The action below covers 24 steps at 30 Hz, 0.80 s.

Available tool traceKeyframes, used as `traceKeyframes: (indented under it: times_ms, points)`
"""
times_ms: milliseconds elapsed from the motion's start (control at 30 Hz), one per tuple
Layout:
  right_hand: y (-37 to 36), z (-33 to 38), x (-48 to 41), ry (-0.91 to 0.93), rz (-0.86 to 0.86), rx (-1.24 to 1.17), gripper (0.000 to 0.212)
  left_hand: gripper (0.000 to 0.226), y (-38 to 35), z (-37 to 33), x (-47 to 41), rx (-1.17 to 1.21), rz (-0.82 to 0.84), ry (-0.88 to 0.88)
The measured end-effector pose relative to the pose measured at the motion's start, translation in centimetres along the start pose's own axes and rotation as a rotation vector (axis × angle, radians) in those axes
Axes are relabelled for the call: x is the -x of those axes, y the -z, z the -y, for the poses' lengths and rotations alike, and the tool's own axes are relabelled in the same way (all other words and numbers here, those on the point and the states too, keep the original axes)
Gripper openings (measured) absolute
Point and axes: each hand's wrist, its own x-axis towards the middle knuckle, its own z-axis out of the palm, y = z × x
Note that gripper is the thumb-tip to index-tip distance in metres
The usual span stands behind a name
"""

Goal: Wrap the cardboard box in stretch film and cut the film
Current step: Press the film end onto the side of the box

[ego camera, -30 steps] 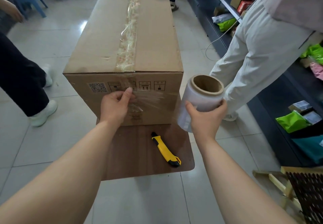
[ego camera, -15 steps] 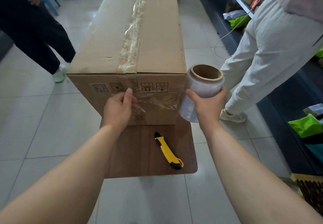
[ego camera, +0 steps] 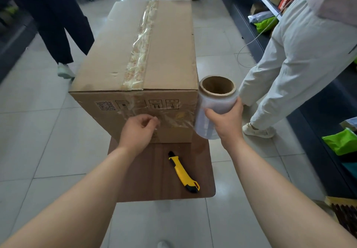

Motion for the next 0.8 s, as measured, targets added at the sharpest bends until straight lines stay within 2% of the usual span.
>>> traceKeyframes:
  times_ms: [233, 433, 633, 800]
  points:
    - [1.5, 0.2, -1.2, -0.020, 0.070, 0.063, 0.093, 0.020, -0.2, -0.5, -0.8, 0.002, -0.019, 0.049]
    - [1.2, 0.1, -1.4, -0.024, 0.015, 0.096, 0.089, 0.020, -0.1, -1.5, -1.0, 0.000, -0.033, 0.088]
    - [1.3, -0.2, -1.9, -0.011, 0.039, 0.097, 0.088, 0.019, -0.5, -1.9, 0.2, -0.090, -0.053, 0.138]
    - [1.6, 0.0, -2.3, -0.006, 0.089, 0.117, 0.093, 0.028, -0.6, -6.0, 2.0, -0.049, -0.188, 0.005]
